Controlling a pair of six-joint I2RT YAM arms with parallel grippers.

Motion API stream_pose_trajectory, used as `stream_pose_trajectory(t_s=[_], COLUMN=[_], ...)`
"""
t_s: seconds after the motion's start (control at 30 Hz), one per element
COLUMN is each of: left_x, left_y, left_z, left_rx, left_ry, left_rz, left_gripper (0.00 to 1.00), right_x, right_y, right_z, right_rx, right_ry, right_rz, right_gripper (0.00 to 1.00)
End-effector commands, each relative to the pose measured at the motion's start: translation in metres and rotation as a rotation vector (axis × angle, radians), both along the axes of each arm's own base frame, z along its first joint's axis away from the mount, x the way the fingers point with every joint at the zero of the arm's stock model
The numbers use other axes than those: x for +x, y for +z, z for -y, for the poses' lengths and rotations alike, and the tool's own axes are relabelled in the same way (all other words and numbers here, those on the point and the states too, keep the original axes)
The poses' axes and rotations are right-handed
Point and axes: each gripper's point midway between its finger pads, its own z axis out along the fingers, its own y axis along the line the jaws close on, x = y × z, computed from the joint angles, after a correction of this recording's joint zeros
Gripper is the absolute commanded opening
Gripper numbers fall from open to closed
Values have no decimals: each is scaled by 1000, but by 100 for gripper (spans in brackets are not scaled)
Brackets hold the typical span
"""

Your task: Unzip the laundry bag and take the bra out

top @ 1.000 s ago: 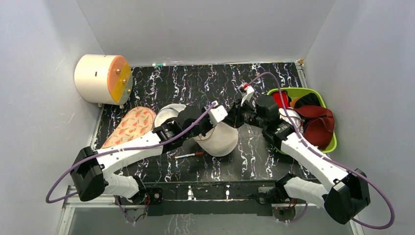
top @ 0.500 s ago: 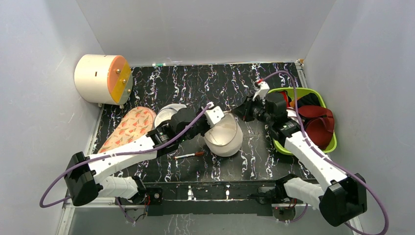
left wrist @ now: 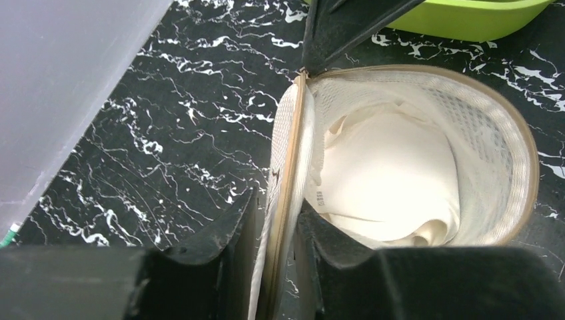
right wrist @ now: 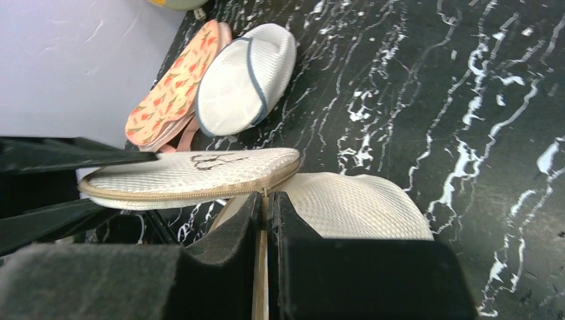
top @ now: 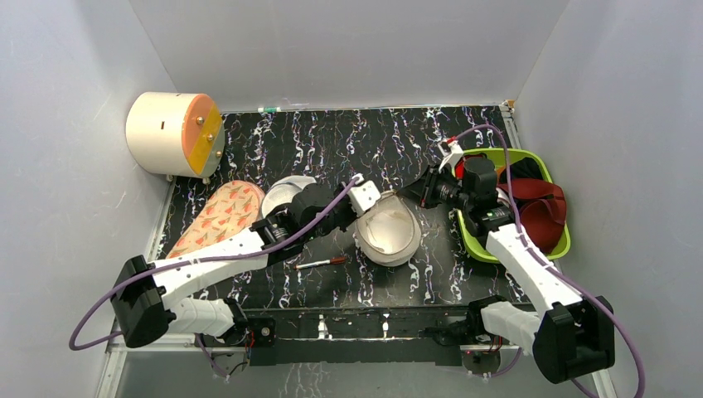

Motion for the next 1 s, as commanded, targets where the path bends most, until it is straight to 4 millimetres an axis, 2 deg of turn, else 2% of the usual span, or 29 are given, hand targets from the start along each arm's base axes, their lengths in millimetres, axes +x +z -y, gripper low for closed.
stream_pose_trajectory(t_s=[0.0, 0.1, 0.2, 0.23, 0.33, 0.5, 0.63, 0.8, 0.97], left_x=[2, 2, 3, 4, 4, 3, 1, -3, -10], left_y=[7, 1, -4, -4, -4, 1, 8, 13, 24], left_z=[5, 7, 8, 8, 7, 5, 4, 4, 4], left_rx=[-6, 8, 23, 25, 29, 21, 1, -6, -28], left_ry=[4, -2, 1, 3, 3, 4, -4, -19, -47], left_rz=[-6, -18, -26, -27, -24, -7, 7, 18, 31], left_gripper=[29, 34, 35, 34, 22, 0, 0, 0, 0], right_x=[-11, -20, -27, -28, -30, -21, -6, 11, 18], right_y=[53, 57, 59, 59, 60, 58, 44, 27, 7], right_z=[-22, -35, -46, -49, -52, -44, -30, -13, -16], right_rx=[43, 51, 54, 53, 47, 11, -41, -20, -32], right_ry=[117, 180, 236, 249, 263, 187, 90, 44, 131], right_rz=[199, 217, 224, 227, 235, 246, 219, 175, 138], right_gripper=[0, 0, 0, 0, 0, 0, 0, 0, 0])
